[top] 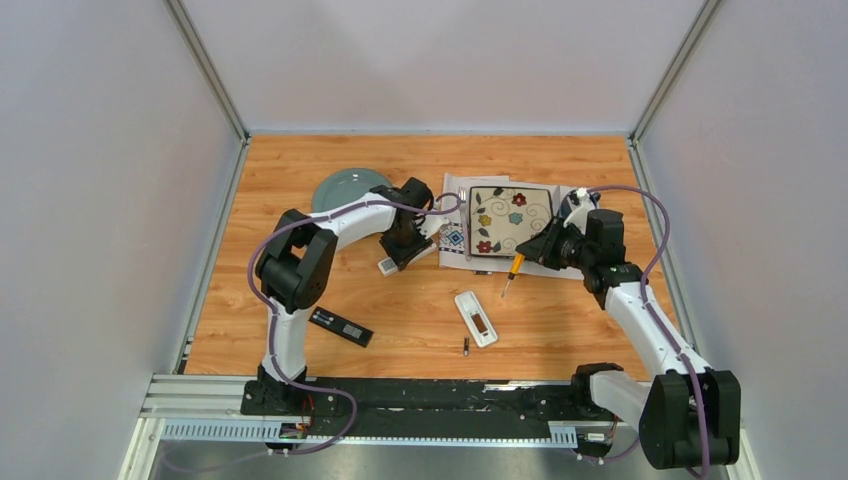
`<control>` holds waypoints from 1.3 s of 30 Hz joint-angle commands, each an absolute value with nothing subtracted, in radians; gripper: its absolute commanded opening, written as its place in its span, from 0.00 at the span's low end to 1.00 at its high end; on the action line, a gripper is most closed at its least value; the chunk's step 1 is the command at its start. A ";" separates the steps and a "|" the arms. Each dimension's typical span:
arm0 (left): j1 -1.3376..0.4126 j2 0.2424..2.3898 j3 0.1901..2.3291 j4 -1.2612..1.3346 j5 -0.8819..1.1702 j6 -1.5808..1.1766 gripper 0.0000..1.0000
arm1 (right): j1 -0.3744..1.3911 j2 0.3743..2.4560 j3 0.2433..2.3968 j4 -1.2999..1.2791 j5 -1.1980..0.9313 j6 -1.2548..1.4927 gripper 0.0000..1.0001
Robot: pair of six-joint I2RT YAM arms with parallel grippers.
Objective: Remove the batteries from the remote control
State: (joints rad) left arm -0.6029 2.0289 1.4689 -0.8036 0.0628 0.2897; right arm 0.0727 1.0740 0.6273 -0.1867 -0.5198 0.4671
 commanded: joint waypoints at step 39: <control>-1.018 1.845 1.253 -0.848 0.100 0.218 0.05 | 0.063 0.948 0.675 -0.267 -0.483 0.411 0.00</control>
